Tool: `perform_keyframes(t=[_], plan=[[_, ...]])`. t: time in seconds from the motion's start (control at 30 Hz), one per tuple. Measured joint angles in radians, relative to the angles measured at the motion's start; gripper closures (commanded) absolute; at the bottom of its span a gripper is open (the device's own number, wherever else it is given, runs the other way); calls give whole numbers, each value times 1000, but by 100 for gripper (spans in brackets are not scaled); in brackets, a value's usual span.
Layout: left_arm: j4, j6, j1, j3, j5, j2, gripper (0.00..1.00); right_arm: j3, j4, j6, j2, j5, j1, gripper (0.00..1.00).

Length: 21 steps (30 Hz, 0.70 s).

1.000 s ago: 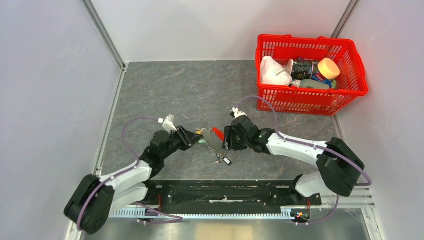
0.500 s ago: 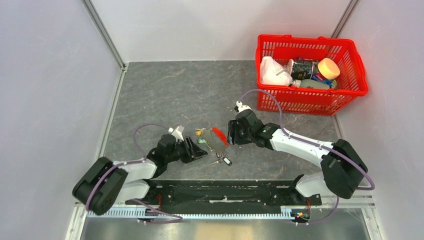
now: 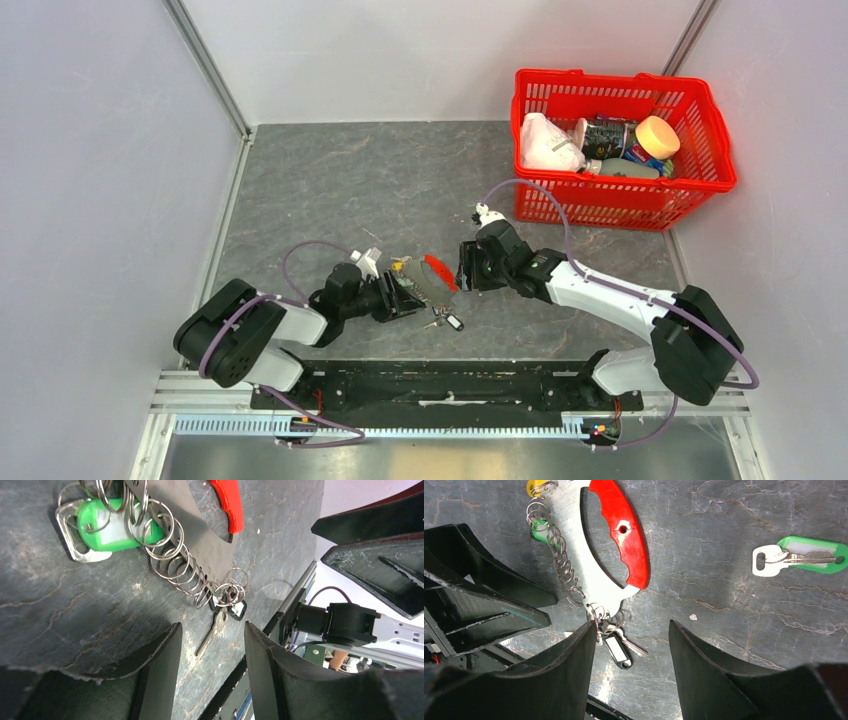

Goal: Put the keys on the keyring

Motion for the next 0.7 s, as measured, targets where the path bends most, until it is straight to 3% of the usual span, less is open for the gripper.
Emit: perform_keyframes(t=[0.33, 0.7], plan=[[-87, 53, -1, 66, -48, 3, 45, -18, 3, 1, -11, -13, -2, 37], [-6, 55, -28, 95, -45, 88, 46, -37, 10, 6, -21, -20, -2, 37]])
